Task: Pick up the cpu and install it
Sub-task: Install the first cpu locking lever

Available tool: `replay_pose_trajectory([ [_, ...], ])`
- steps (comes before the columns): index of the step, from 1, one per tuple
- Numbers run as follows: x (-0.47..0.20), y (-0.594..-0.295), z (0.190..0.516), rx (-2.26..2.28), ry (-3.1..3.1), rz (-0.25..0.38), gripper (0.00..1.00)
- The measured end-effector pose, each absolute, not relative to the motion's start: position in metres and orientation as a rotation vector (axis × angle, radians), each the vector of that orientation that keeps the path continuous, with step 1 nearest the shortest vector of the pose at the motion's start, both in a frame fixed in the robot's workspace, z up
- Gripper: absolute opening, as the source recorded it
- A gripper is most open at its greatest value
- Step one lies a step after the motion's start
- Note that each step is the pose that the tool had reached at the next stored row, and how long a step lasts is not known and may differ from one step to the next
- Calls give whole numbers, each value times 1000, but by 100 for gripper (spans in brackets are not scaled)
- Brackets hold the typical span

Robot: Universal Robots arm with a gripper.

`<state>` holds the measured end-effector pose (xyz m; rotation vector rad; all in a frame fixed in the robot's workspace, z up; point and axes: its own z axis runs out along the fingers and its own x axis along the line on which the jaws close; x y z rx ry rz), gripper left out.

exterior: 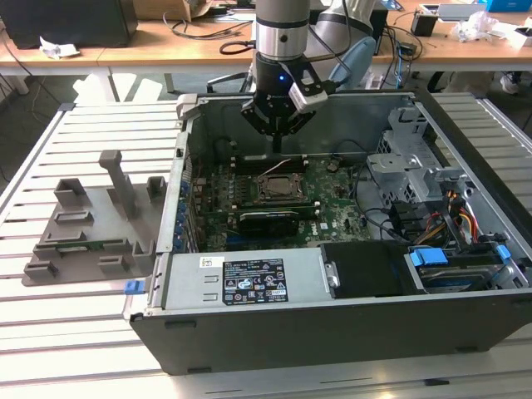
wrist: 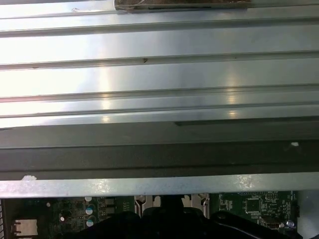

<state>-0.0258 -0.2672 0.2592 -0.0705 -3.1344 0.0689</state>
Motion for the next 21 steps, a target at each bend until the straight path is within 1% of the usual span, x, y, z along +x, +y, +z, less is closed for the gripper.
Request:
replay_pose_trajectory([
  [21,3,-267,254,-70,-3132,69,11],
])
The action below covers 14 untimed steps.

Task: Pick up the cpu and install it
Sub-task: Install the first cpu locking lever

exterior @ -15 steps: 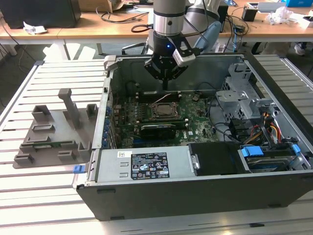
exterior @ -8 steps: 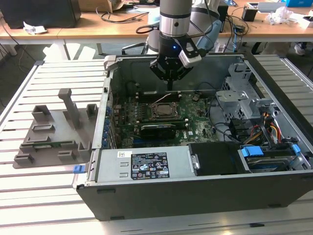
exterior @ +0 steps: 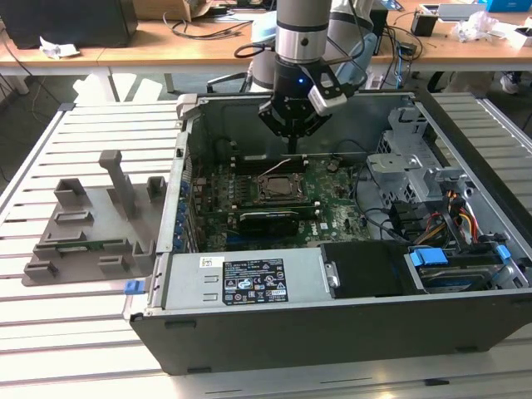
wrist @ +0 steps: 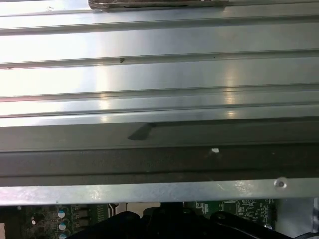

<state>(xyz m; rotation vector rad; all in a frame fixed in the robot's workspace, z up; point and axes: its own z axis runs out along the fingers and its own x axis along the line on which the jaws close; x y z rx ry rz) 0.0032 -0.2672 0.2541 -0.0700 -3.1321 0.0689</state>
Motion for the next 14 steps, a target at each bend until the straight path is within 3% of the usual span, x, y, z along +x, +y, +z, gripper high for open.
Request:
replay_pose_trajectory([
  [8,-8,-275,249,-36,-3133,-20,11],
  [14,-32,-276,235,-27,-3133,-25,11],
])
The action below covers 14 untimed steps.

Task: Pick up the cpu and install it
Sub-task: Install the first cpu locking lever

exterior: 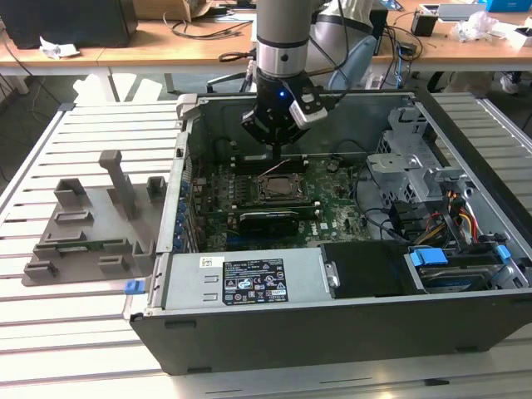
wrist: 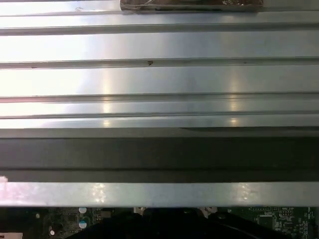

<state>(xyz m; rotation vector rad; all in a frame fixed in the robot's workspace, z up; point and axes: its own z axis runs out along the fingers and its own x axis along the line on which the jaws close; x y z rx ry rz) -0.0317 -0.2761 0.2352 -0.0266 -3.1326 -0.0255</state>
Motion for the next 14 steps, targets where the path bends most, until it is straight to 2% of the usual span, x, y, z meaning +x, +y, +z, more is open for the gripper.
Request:
replay_pose_trajectory([
  [14,-30,-273,221,2,-3133,-25,11],
])
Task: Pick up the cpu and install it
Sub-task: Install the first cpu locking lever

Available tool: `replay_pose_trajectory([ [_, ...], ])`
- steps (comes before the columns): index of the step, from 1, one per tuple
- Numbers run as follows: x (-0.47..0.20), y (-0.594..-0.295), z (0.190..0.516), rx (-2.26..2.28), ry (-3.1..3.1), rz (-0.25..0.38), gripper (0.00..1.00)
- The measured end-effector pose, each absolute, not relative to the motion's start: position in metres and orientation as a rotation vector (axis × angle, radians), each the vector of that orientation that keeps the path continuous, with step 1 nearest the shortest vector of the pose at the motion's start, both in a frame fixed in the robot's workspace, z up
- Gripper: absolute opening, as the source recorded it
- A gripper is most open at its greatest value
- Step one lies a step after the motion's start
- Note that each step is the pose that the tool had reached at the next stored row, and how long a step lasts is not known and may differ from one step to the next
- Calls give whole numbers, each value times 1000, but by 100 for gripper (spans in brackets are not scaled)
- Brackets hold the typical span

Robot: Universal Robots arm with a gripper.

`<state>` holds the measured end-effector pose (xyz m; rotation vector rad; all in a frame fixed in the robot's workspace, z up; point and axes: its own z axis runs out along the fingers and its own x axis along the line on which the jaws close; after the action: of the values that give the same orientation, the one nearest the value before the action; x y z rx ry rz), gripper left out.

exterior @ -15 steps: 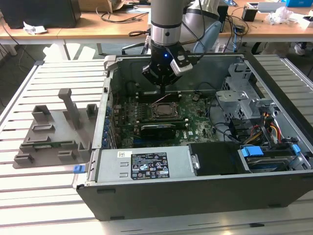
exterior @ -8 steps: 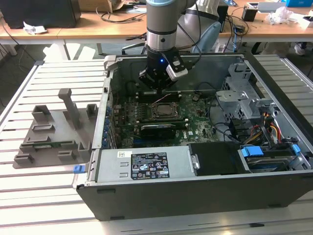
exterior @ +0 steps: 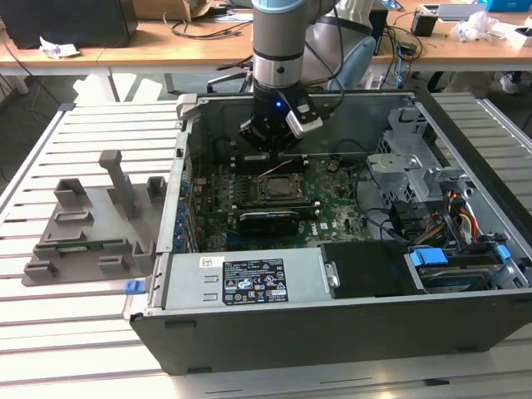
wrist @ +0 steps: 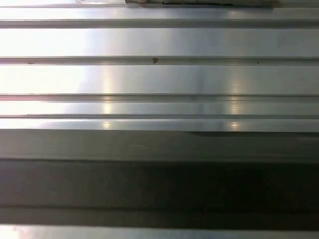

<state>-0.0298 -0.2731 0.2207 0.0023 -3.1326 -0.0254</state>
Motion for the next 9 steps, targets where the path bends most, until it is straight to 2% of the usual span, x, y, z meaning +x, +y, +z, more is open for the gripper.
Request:
replay_pose_trajectory([
  [9,-21,-273,214,2,-3133,-25,11],
])
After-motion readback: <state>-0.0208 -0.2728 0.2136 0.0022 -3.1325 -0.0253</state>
